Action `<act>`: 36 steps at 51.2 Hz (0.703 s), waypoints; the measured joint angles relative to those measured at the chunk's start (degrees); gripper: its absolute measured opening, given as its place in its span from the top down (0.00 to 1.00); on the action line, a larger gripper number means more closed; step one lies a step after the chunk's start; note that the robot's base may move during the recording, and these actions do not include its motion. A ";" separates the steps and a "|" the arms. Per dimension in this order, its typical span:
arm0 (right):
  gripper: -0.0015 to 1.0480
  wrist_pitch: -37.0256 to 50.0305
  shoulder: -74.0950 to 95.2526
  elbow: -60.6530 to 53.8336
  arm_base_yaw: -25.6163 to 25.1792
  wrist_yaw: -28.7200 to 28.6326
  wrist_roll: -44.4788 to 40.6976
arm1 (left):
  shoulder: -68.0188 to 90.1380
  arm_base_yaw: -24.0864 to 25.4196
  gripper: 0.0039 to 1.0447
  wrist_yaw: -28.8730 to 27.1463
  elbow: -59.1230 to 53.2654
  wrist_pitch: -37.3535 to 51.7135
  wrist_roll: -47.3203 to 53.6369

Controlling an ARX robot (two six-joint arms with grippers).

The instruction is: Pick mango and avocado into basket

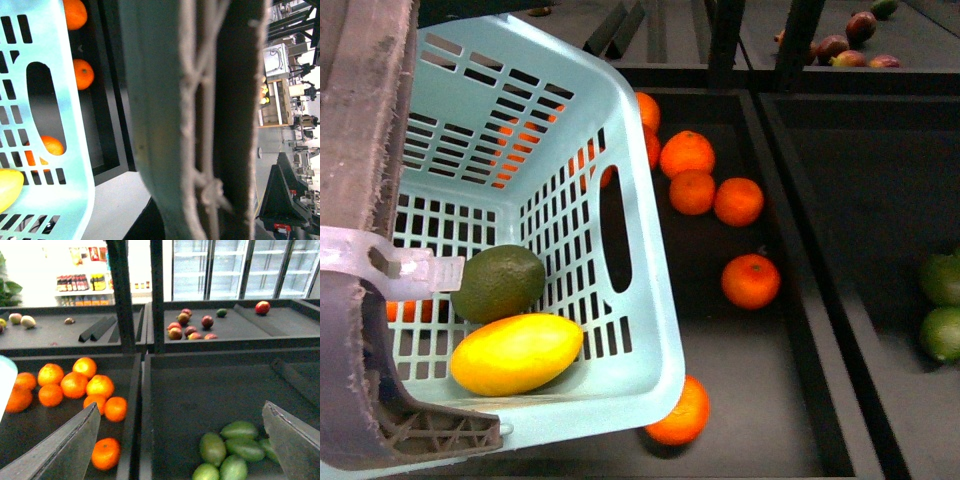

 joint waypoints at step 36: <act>0.07 -0.11 0.04 -0.02 -0.09 -0.24 -0.04 | -0.02 0.00 0.94 0.02 0.00 -0.07 0.24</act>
